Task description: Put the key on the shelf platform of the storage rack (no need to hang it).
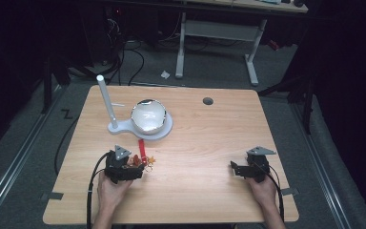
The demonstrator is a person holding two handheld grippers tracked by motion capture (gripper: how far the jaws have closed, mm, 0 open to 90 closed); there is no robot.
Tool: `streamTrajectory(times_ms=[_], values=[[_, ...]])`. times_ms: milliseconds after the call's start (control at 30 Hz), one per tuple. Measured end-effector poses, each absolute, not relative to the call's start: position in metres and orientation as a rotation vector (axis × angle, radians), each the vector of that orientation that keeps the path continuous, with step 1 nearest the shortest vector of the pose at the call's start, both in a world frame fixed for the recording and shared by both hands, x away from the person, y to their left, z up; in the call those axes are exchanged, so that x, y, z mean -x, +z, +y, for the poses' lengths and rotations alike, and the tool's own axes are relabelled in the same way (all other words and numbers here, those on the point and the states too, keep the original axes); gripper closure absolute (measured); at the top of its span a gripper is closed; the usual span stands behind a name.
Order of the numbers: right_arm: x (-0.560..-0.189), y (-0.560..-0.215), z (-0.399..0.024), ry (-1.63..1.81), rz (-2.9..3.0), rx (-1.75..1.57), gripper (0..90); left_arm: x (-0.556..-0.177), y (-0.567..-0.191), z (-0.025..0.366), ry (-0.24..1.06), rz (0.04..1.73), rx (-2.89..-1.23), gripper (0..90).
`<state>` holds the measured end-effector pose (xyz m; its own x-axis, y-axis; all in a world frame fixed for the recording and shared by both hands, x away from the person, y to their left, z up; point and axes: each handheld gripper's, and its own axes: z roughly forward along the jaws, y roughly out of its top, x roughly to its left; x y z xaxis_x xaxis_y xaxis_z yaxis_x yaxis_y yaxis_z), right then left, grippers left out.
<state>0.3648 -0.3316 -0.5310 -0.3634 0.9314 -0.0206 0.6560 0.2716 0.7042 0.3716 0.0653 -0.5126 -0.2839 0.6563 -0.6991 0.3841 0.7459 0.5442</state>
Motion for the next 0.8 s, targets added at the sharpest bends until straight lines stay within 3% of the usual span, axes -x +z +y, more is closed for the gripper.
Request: streamTrajectory(times_ms=[400,800], values=[[-0.365,-0.531,-0.332,0.854,2.114,-1.431,16.1,-0.385,-0.529,0.061,0.370,1.959,-0.836,16.9],[-0.365,-0.531,-0.332,0.854,2.114,-1.431,16.1,-0.386,-0.529,0.064,0.386,1.960,-0.825,38.2]])
